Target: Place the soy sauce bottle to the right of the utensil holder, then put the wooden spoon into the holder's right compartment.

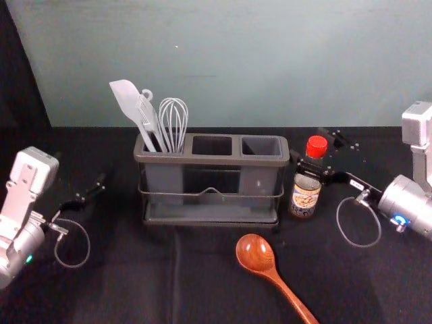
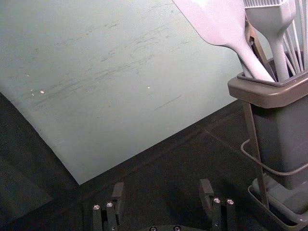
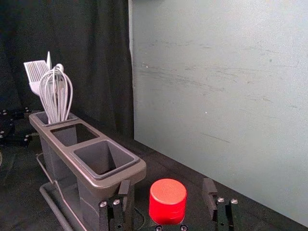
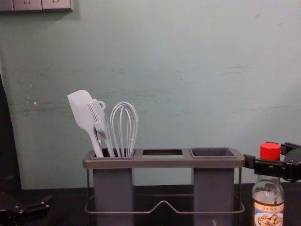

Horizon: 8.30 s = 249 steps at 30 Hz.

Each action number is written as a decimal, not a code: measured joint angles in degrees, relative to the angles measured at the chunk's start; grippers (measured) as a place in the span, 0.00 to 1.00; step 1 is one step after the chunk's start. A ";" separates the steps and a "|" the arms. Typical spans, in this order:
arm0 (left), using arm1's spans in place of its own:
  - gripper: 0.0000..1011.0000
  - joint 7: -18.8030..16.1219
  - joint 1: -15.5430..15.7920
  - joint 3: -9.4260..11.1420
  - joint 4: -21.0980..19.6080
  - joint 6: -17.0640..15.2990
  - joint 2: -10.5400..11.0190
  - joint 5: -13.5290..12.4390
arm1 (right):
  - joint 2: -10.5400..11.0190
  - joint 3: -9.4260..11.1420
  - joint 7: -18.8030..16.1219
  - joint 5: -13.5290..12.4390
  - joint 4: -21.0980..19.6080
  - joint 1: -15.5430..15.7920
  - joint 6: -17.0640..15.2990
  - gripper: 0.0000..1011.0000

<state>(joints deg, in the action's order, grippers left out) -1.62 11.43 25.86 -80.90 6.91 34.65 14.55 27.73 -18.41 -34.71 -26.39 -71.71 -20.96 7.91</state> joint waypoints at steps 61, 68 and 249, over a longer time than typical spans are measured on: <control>1.00 0.00 0.00 0.00 0.00 0.00 0.00 0.00 | 7.44 7.13 -0.49 -3.43 -18.78 10.86 3.60 0.99; 1.00 0.00 0.00 0.00 0.00 0.00 0.00 0.00 | 11.00 7.37 1.04 -2.69 -24.74 14.12 -1.66 0.99; 1.00 0.00 0.00 0.00 0.00 0.00 0.00 0.00 | -2.80 -5.18 6.77 19.02 -30.95 5.97 -51.46 0.83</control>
<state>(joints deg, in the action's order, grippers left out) -1.62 11.43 25.86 -80.90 6.91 34.65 14.55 24.93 -23.59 -27.93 -7.36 -102.66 -14.98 -43.54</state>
